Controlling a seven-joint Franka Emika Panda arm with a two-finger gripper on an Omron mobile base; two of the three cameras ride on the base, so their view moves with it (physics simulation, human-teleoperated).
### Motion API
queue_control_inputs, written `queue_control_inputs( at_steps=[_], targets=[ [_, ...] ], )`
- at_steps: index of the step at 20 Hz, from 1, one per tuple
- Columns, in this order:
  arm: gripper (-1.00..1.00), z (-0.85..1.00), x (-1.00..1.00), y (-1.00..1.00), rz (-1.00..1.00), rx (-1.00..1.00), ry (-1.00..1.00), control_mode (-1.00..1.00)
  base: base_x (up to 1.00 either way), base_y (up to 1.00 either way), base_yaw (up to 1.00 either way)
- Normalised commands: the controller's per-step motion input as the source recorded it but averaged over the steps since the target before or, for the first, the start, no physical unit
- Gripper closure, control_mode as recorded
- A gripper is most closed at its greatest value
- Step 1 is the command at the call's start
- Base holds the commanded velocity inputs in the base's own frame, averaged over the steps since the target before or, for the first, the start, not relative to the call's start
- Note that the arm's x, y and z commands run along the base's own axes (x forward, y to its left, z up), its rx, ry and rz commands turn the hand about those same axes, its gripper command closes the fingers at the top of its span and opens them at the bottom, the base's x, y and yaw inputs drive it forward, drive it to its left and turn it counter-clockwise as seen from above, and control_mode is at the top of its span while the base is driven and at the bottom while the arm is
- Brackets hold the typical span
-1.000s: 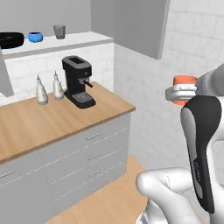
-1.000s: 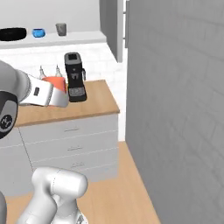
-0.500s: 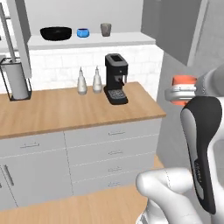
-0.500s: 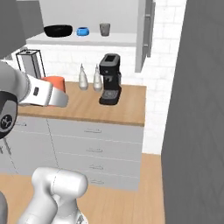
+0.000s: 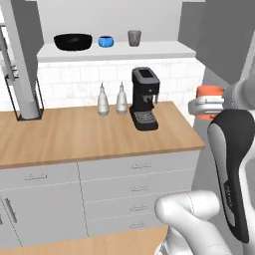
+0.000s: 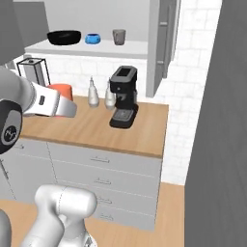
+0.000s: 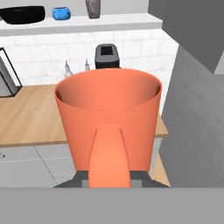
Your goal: Gather all objects into one cabinet and sort the glasses and bowls to opposite sides.
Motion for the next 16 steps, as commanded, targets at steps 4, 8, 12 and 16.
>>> queue_control_inputs(
  at_steps=[4,8,12,16],
  targets=[
    [1.00,0.00,0.00,0.00,0.00,0.00,0.00,1.00,0.62,0.00,0.06],
    [1.00,0.00,0.00,0.00,0.00,0.00,0.00,1.00,0.55,0.02,0.06],
    [1.00,0.00,0.00,0.00,0.00,0.00,0.00,1.00,0.51,0.01,0.00],
    [1.00,0.00,0.00,0.00,0.00,0.00,0.00,1.00,0.37,0.15,-0.09]
  ],
)
